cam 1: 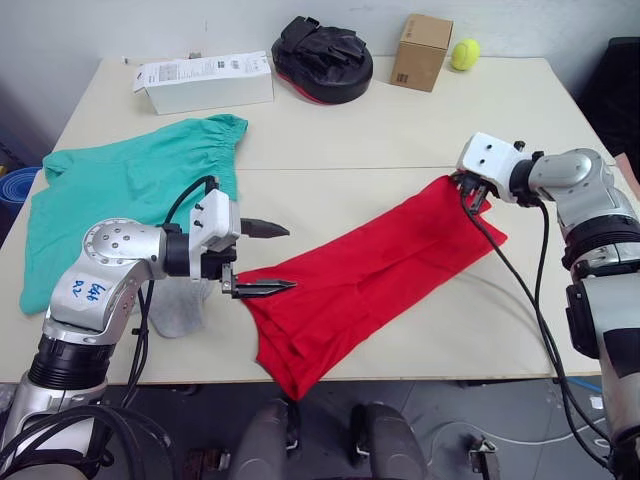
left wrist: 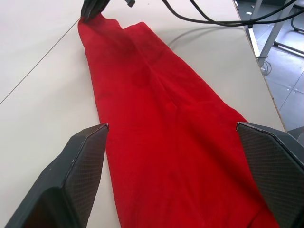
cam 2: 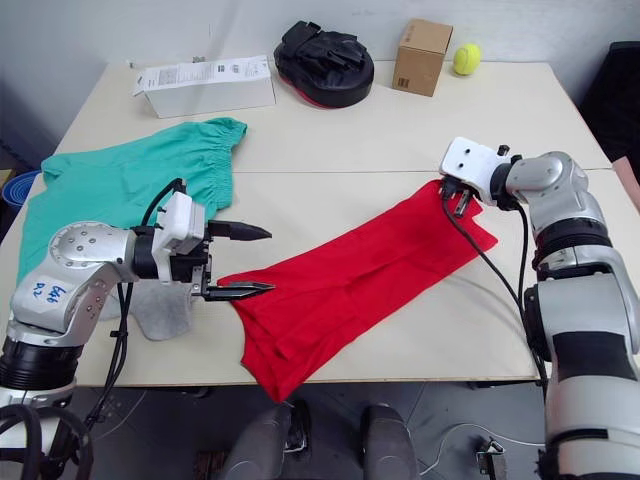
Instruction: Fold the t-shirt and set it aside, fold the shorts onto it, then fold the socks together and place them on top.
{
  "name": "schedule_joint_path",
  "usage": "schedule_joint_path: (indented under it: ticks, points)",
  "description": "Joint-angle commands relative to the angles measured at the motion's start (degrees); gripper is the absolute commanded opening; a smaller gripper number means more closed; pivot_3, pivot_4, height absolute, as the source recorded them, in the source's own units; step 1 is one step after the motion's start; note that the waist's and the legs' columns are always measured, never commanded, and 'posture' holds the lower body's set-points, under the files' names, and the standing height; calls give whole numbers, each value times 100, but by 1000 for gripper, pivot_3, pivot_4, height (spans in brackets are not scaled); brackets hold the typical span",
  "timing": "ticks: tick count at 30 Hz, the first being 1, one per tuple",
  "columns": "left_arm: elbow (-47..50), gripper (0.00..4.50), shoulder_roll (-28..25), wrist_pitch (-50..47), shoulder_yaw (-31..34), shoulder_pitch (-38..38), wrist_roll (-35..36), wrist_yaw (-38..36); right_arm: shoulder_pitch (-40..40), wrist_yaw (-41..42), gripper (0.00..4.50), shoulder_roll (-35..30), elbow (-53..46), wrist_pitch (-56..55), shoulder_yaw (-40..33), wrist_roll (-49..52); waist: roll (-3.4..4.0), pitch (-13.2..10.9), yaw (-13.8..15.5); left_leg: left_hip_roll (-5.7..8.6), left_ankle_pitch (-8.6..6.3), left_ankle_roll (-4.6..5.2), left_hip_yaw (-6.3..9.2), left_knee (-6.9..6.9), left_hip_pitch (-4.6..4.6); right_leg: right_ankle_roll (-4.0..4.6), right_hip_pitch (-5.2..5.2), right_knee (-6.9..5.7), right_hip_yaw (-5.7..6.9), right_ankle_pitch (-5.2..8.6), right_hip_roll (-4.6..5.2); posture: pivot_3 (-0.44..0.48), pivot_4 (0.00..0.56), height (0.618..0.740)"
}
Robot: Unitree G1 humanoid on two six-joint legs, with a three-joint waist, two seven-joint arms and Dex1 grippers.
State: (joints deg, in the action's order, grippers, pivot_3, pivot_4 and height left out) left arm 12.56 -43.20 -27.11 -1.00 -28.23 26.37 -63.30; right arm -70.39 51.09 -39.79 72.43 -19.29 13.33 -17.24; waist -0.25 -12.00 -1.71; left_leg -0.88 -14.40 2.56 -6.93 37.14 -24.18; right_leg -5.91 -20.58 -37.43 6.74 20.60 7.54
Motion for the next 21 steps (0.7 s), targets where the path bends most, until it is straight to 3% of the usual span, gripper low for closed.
schedule_joint_path:
  ticks: [1, 2, 5, 11, 15, 21]
  points:
    - [31, 4500, 8, 117, 77, -31, 4, 14, -88, -17, 30, -74, -42, -130, -82, 7, 0, 0, -5, 0, 0, 0, 0, 0, 0, 0, 0, 0, 0, 0, -1, 0, 150, 740]
    - [19, 4500, 11, 129, 67, -32, -3, 9, -86, -13, 30, -86, -43, -143, -82, -2, 0, 0, -5, 0, 0, 0, 0, 0, 0, 0, 0, 0, 0, 0, -1, 0, 150, 740]
    - [-50, 4500, 30, 174, 20, -82, -33, -14, -50, 41, 612, -128, -76, -219, -52, -45, 0, 0, -6, 0, 0, 0, 0, 0, 0, 0, -1, -1, 0, 0, -1, 0, 150, 740]
    - [-220, 4500, 47, 277, -84, -185, -128, -82, 98, 71, 2600, -224, -185, -488, -123, -42, 0, 0, -1, 0, 0, 0, -1, 0, 0, 0, 0, -2, 0, 0, -1, 0, 150, 740]
    - [-569, 4500, -25, 320, -272, -281, -351, -215, 304, 359, 2600, -506, -390, -800, -328, 199, 0, 0, 14, 2, 1, 2, -1, 1, 0, 0, 0, -2, -1, 0, -1, 0, 150, 740]
    - [-2154, 4500, 40, 523, -807, -951, -963, -610, 1448, 1009, 2600, -1456, -1283, -1957, -505, 571, -1, 0, 34, 7, 3, 6, -5, 1, 1, -1, 2, -2, 1, 0, -7, 0, 150, 740]
